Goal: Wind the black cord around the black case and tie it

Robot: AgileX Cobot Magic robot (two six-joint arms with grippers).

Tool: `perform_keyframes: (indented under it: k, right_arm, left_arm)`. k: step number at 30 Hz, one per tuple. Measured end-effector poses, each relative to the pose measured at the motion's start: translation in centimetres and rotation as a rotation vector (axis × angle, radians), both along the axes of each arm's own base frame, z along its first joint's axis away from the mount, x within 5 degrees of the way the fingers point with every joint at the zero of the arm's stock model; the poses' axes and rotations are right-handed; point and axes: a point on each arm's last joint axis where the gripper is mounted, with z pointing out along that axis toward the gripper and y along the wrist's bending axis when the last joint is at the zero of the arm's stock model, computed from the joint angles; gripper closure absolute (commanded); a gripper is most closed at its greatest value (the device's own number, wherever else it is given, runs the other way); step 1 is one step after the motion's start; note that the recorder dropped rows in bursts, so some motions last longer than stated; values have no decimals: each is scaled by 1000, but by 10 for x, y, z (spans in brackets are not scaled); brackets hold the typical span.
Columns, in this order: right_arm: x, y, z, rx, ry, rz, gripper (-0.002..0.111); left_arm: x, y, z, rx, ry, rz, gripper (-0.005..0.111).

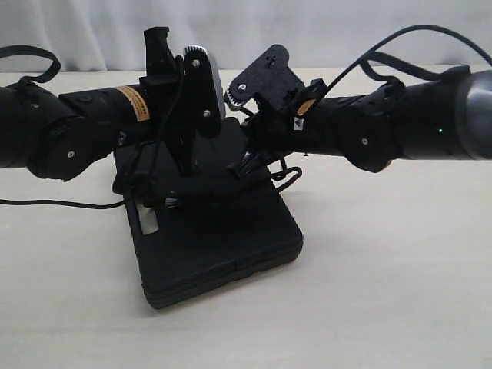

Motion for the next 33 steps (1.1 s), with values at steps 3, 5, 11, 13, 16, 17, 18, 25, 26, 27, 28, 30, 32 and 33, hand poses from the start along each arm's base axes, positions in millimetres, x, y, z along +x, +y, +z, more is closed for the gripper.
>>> perform_keyframes:
  k: [3,5,11,13,16,17,18,25,26,27,28,30,32,33]
  right_arm:
    - [8,-13,0,20,9,-56,104]
    - [13,-22,0,36,18,-97,104]
    - [22,-44,-2,78,39,-193,104]
    - [25,-53,-2,93,46,-229,104]
    - [29,-68,-4,105,59,-283,104]
    - [30,-72,-5,107,64,-298,104]
    - [31,-77,-6,111,68,-317,104]
    - [36,-96,-14,140,98,-402,104]
    - [36,-96,-15,140,98,-402,104]
    - [37,-96,-17,138,101,-403,104]
    - [37,-96,-18,137,104,-403,104]
    - [37,-96,-19,137,104,-403,104]
    - [37,-96,-19,136,104,-403,104]
    - [37,-96,-19,136,104,-403,104]
  left_arm:
    - [-1,-1,0,-4,3,0,60]
    - [-1,-1,0,-5,3,1,48]
    - [-1,0,-1,3,19,5,42]
    - [-2,0,-3,14,33,7,42]
    - [-2,1,-5,28,52,9,42]
    - [-3,0,-5,33,58,7,42]
    - [-4,-1,-6,37,62,3,42]
    - [-27,-29,-9,44,108,-84,56]
    - [-32,-34,-9,41,110,-102,59]
    - [-36,-39,-9,38,116,-115,61]
    - [-40,-43,-10,40,124,-128,61]
    - [-45,-47,-11,40,142,-137,61]
    - [-47,-48,-12,35,170,-130,61]
    - [-47,-48,-13,29,185,-121,61]
